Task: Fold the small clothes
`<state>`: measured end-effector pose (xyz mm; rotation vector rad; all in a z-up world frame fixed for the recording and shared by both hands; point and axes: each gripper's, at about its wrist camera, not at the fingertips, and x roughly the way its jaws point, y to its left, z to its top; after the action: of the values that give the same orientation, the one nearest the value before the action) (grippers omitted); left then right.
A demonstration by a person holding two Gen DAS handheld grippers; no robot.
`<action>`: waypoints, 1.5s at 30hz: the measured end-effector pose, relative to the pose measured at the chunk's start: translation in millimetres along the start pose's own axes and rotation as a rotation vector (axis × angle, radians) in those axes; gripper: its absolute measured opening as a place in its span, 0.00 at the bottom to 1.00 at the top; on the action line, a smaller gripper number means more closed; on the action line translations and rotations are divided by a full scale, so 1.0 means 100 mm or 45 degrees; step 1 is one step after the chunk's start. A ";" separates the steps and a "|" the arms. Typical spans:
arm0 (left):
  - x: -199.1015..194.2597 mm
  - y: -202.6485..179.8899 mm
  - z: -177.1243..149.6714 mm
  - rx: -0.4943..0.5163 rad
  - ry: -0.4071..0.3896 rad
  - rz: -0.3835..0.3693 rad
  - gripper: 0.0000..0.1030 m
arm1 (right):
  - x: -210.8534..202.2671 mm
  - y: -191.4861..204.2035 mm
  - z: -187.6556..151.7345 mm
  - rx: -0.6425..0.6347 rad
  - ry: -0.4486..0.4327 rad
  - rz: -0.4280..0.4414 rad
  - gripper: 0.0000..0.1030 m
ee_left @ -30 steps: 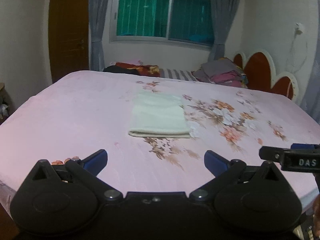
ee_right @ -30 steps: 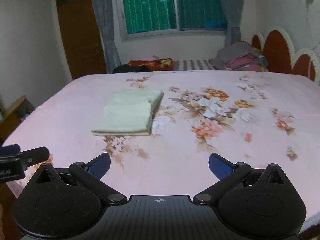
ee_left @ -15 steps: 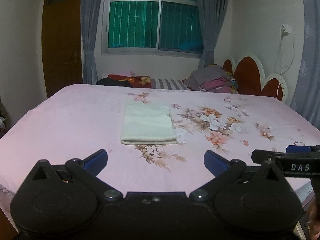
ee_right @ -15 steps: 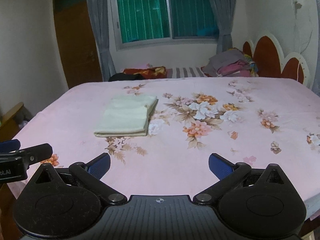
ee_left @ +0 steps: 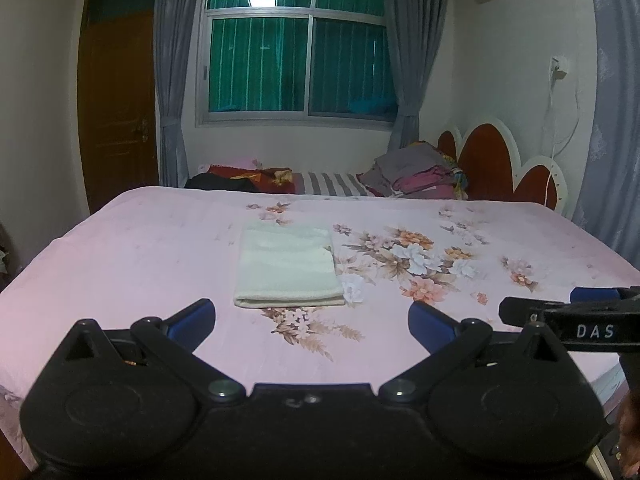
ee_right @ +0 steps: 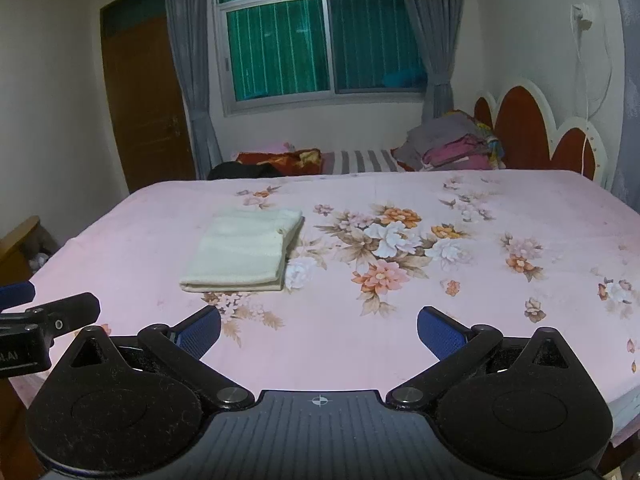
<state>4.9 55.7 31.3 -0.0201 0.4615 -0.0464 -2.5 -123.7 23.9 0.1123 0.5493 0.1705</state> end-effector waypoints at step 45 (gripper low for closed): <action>-0.02 0.01 0.03 -0.014 -0.032 -0.005 0.99 | -0.06 0.04 0.02 -0.042 -0.025 -0.012 1.00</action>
<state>4.1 56.5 35.0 -0.0319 0.4366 -0.0473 -6.6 -121.5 29.5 0.0793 0.5274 0.1687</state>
